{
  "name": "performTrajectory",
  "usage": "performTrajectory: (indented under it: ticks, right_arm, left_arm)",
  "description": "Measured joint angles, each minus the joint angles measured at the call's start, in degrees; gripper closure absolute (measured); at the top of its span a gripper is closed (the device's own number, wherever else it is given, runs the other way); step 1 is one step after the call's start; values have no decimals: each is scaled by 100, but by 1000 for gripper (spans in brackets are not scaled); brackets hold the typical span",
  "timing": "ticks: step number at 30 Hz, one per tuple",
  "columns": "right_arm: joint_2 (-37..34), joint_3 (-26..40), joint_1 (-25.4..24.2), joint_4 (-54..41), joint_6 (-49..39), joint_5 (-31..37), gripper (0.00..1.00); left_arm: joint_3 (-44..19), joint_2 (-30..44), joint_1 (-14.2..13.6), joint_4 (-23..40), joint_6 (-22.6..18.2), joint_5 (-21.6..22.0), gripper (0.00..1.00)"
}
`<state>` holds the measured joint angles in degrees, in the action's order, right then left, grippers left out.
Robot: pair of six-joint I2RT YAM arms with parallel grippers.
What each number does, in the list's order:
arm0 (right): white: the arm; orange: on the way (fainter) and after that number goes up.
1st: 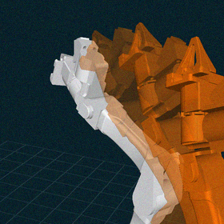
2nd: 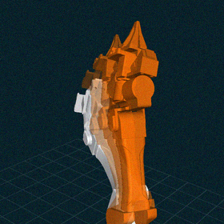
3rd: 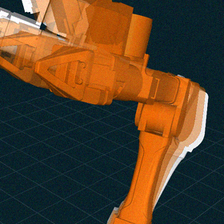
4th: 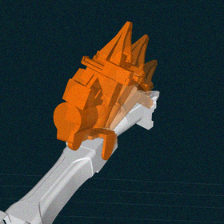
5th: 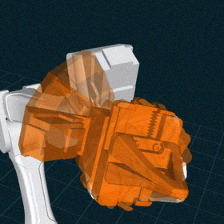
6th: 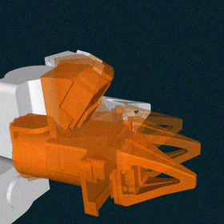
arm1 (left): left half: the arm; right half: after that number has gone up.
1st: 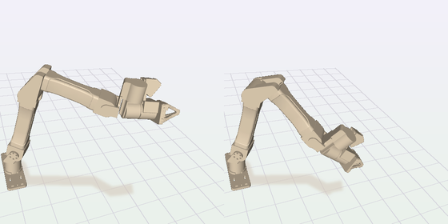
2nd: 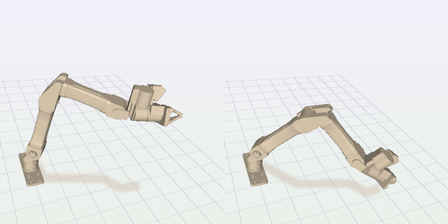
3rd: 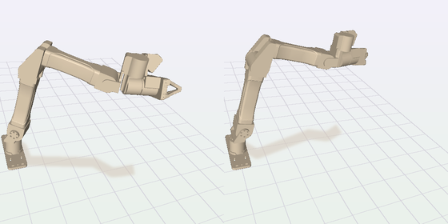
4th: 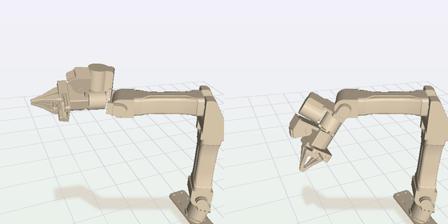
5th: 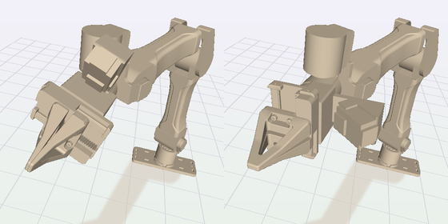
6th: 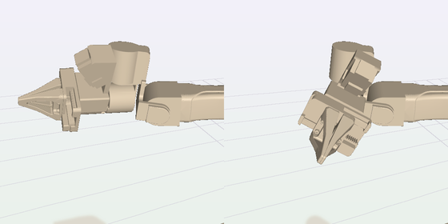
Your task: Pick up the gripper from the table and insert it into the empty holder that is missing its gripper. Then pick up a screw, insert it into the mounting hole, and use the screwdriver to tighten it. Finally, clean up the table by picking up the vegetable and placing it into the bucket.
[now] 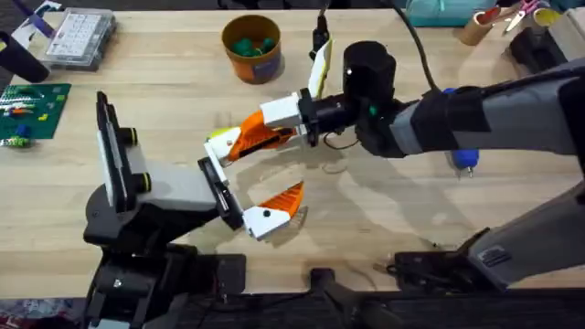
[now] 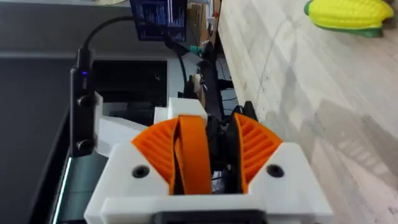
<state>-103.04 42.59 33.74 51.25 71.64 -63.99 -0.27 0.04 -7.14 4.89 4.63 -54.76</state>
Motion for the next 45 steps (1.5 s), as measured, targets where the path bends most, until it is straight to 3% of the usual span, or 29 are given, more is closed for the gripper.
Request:
performTrajectory:
  ticks: [8, 18, 22, 30, 45]
  right_arm:
    - [-11, -7, -27, -38, -5, 47, 386]
    - [-33, -7, -389, -7, 38, 156, 186]
    - [-33, -7, -543, -3, 39, -15, 177]
    - [-33, -4, -916, 0, 60, -1048, 213]
    - [-33, -4, -927, -35, 126, -2329, 275]
  left_arm:
    - [0, 0, 0, -2, -106, -14, 14]
    - [-2, 0, -98, 67, -140, -575, 14]
    - [-2, 0, -98, 70, -143, -614, 14]
    - [-2, 0, -98, 81, -143, -677, 14]
    - [-2, 0, -98, 85, -143, -697, 13]
